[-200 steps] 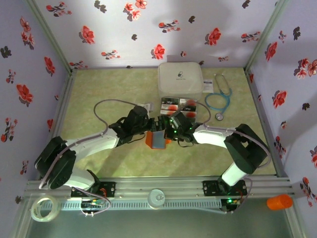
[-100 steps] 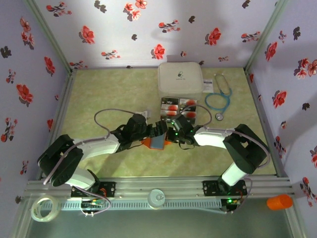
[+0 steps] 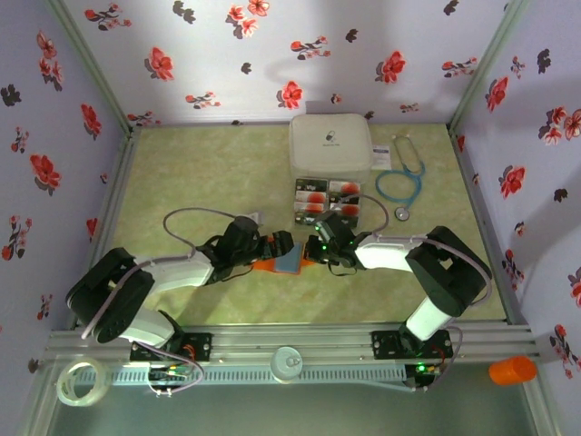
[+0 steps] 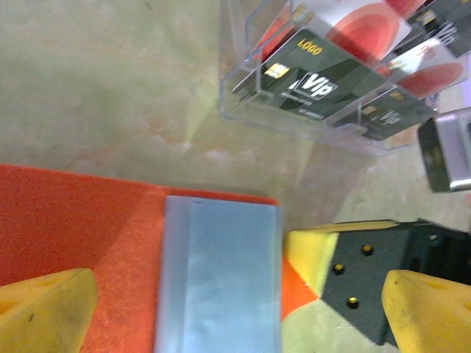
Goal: Put the credit cards into the card holder
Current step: Press the card holder at the center of the table.
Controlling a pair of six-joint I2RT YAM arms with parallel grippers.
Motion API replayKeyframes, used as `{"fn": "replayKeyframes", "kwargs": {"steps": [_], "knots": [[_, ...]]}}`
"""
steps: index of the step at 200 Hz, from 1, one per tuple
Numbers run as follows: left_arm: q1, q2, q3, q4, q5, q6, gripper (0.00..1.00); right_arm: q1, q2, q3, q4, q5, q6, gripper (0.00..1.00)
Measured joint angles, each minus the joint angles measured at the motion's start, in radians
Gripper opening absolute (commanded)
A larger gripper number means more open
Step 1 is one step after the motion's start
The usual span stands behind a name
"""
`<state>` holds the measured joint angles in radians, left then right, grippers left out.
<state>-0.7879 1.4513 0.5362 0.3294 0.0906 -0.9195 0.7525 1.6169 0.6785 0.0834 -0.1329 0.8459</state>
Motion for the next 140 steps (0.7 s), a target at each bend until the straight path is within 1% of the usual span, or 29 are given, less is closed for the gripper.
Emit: {"fn": "replayKeyframes", "kwargs": {"steps": [39, 83, 140], "knots": [[0.001, 0.035, -0.017, 0.035, 0.004, 0.037, 1.00, 0.000, 0.001, 0.000, 0.000, 0.010, -0.035, 0.01], [-0.004, 0.035, -0.048, 0.100, 0.003, 0.043, 1.00, 0.003, 0.006, 0.008, -0.010, 0.026, -0.128, 0.00], [-0.036, 0.033, -0.071, 0.142, -0.048, 0.043, 1.00, -0.007, 0.014, 0.026, -0.035, 0.012, -0.193, 0.00]]}}
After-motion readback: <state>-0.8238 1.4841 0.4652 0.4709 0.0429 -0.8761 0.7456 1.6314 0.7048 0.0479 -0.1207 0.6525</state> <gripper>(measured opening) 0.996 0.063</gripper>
